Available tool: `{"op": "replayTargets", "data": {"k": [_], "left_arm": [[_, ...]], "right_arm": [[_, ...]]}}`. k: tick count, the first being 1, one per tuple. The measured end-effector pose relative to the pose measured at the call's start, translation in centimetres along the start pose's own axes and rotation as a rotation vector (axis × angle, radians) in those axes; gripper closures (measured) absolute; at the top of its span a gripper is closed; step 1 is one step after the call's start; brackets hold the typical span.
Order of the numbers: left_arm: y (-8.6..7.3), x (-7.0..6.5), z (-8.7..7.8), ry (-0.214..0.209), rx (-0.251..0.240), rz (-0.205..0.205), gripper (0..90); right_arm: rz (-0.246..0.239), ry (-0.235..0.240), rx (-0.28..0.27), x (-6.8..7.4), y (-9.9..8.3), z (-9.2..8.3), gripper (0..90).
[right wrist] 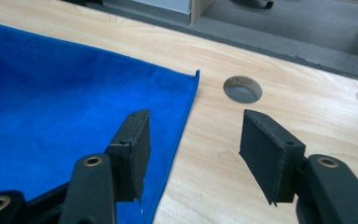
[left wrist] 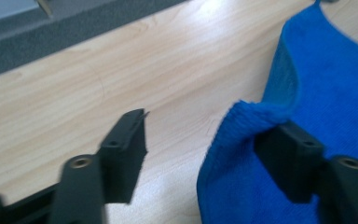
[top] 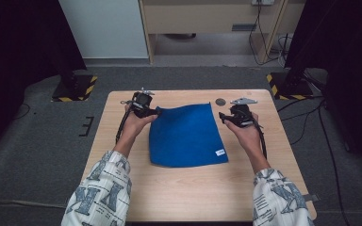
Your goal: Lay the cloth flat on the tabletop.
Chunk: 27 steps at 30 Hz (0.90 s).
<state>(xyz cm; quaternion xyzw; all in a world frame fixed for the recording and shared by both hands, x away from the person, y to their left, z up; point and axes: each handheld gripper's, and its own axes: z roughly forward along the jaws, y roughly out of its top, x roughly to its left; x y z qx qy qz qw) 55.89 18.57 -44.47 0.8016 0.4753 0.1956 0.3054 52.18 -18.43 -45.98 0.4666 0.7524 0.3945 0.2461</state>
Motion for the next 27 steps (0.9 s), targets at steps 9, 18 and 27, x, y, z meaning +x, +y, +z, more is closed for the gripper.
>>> {"op": "replayTargets", "data": {"k": [9, 18, 27], "left_arm": [[-1.4, 0.1, 2.1, 0.026, 0.2, 0.038, 28.7], [-1.8, 1.6, 0.7, -0.153, -0.063, -0.11, 19.5], [-2.3, 1.5, -0.4, -0.19, -0.135, -0.092, 16.4]], "right_arm": [[0.0, 0.025, 0.002, 0.1, -1.1, -0.6, 43.4], [-0.012, 0.044, 0.0, 0.4, -2.2, -1.2, 40.6], [-0.027, 0.067, 0.009, 1.4, -3.5, -1.9, 37.2]]}}
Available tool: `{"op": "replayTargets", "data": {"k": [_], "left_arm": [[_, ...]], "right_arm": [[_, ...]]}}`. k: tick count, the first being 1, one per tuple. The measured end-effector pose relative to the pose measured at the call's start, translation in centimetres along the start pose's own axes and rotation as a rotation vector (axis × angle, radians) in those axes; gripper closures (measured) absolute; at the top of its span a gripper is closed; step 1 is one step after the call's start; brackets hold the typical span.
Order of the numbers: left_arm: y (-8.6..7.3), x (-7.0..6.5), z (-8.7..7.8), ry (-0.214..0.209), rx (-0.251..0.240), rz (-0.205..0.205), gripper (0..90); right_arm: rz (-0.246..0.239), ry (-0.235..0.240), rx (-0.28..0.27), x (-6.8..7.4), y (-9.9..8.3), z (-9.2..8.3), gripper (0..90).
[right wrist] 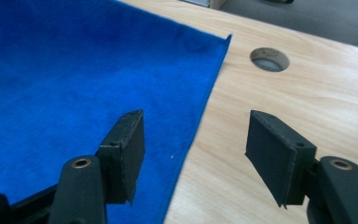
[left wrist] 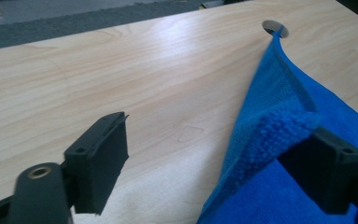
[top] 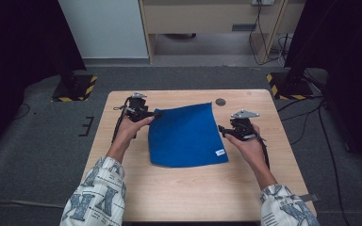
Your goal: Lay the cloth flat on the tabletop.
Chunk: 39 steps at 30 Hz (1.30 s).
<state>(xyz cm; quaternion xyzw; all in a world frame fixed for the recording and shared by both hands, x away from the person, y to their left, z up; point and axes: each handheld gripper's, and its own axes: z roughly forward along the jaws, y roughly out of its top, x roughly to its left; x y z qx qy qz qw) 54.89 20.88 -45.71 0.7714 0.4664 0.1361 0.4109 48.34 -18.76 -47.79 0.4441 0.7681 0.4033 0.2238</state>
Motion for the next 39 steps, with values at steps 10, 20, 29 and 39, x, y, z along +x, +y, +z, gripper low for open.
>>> {"op": "replayTargets", "data": {"k": [10, 20, 29, 39], "left_arm": [[-0.6, -0.2, -0.2, -0.033, -0.011, 0.016, 11.6], [-1.4, 0.6, -0.9, 0.093, -0.015, 0.01, 17.0], [-1.6, 0.4, -0.9, 0.023, -0.011, 0.057, 14.1], [-1.4, 1.4, -2.0, 0.041, -0.048, -0.007, 13.1]], "right_arm": [[-0.032, 0.035, 0.033, 1.1, -1.4, -0.2, 35.9], [-0.035, 0.085, 0.076, 2.2, -3.5, -0.1, 40.2], [-0.065, 0.106, 0.153, 3.1, -5.9, 1.2, 45.2], [-0.093, 0.063, 0.17, 3.8, -6.5, -0.2, 51.0]]}}
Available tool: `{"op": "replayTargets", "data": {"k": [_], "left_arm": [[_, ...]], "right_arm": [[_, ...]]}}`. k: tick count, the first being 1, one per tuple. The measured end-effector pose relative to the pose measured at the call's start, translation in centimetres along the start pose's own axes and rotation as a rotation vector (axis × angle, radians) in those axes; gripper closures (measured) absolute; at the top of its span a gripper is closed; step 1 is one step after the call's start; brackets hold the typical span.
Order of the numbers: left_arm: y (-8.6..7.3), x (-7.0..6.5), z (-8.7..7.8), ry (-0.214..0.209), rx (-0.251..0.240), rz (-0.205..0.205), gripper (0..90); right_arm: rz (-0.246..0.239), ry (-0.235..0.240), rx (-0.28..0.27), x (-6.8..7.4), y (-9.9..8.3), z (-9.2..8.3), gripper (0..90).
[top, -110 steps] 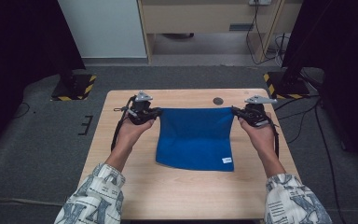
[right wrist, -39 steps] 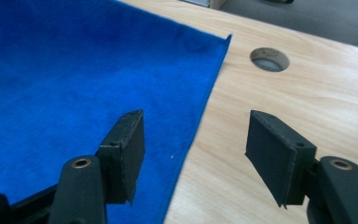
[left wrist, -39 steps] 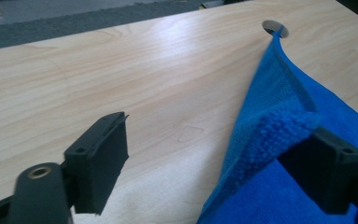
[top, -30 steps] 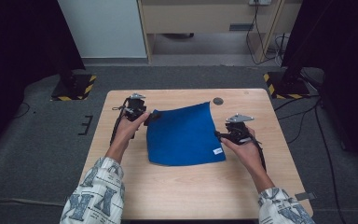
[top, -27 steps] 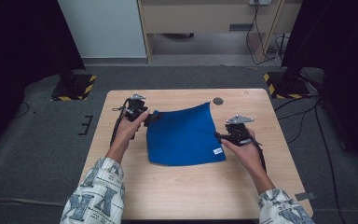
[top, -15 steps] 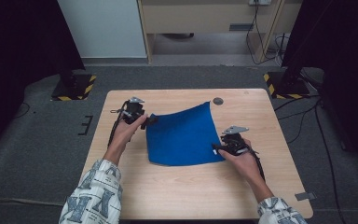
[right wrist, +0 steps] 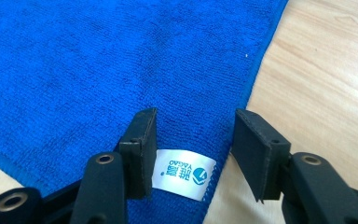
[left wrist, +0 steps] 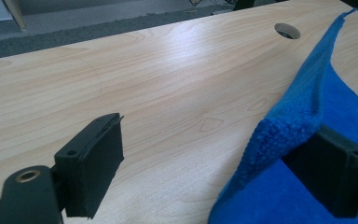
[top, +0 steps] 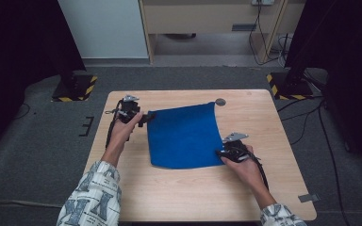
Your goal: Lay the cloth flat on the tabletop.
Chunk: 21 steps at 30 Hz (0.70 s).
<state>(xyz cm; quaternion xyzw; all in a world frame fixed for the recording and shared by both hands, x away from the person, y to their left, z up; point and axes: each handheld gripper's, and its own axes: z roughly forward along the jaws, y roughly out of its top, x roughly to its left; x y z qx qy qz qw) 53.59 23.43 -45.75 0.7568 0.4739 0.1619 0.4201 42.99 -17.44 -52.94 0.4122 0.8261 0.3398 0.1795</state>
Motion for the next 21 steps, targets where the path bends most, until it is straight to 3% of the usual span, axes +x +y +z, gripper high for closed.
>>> {"op": "replayTargets", "data": {"k": [10, 14, 17, 21], "left_arm": [[-0.2, -0.6, 1.3, 0.024, 0.03, -0.009, 11.2], [-0.2, -0.5, 1.4, 0.047, 0.043, -0.014, 11.2], [-0.2, -0.5, 1.1, 0.041, 0.057, -0.006, 10.2], [-0.2, -0.5, 0.5, 0.051, 0.06, 0.01, 9.9]], "right_arm": [[0.017, -0.009, 0.001, 0.5, -3.4, -3.5, 50.8], [0.012, -0.01, 0.012, 0.6, -3.8, -4.0, 50.5], [0.019, -0.009, 0.012, 0.6, -3.8, -4.1, 49.7], [0.028, -0.015, -0.005, 0.5, -3.6, -4.1, 42.7]]}}
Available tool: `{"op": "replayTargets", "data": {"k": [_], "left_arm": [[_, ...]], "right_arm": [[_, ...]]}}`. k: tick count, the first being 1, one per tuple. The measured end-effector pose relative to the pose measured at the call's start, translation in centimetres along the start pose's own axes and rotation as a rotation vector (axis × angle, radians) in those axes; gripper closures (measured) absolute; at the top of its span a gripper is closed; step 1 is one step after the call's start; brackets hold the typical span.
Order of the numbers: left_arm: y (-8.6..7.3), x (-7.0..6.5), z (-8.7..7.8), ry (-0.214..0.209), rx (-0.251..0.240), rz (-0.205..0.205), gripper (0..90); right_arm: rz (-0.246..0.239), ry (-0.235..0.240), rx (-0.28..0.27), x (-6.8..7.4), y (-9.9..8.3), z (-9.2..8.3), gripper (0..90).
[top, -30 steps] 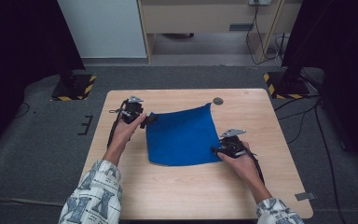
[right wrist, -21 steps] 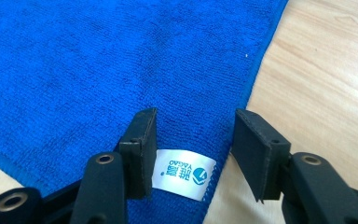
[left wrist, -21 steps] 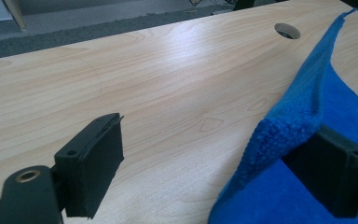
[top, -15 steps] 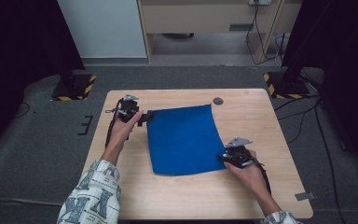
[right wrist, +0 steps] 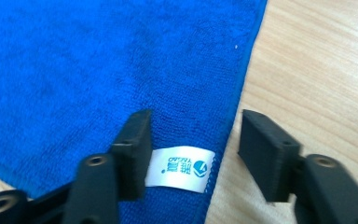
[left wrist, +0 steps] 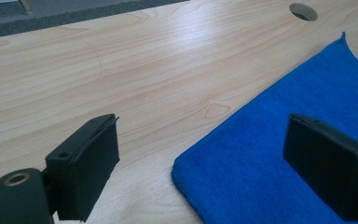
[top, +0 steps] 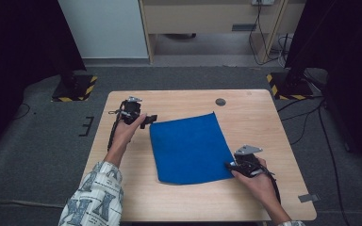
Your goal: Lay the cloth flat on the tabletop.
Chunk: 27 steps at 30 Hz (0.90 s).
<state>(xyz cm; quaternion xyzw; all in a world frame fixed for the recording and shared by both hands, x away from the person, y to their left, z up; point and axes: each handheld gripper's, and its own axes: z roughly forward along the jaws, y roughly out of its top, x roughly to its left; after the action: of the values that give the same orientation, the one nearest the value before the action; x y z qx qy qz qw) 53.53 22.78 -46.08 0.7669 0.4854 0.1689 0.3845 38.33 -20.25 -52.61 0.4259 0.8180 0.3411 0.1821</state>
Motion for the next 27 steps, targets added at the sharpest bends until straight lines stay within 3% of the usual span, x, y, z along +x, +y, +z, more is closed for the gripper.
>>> {"op": "replayTargets", "data": {"k": [5, 10, 14, 21, 27], "left_arm": [[-0.8, -0.3, -1.1, -0.003, -0.004, 0.013, 10.6], [-2.4, -0.6, -2.1, -0.007, -0.004, 0.024, 11.2], [-3.8, -0.7, -2.4, -0.019, 0.003, 0.029, 11.2], [-6.0, -1.4, -2.2, -0.027, 0.045, 0.048, 12.4], [-7.2, -3.1, -1.0, -0.037, 0.082, 0.09, 13.2]], "right_arm": [[-0.062, 0.051, -0.055, 1.5, 1.2, -0.5, 52.8], [-0.134, 0.146, -0.072, 4.6, 2.7, -0.2, 64.5], [-0.18, 0.192, -0.072, 6.8, 3.7, 0.8, 68.5], [-0.191, 0.229, -0.06, 8.1, 4.2, 1.9, 70.0], [-0.195, 0.236, -0.043, 8.6, 4.0, 2.8, 68.4]]}}
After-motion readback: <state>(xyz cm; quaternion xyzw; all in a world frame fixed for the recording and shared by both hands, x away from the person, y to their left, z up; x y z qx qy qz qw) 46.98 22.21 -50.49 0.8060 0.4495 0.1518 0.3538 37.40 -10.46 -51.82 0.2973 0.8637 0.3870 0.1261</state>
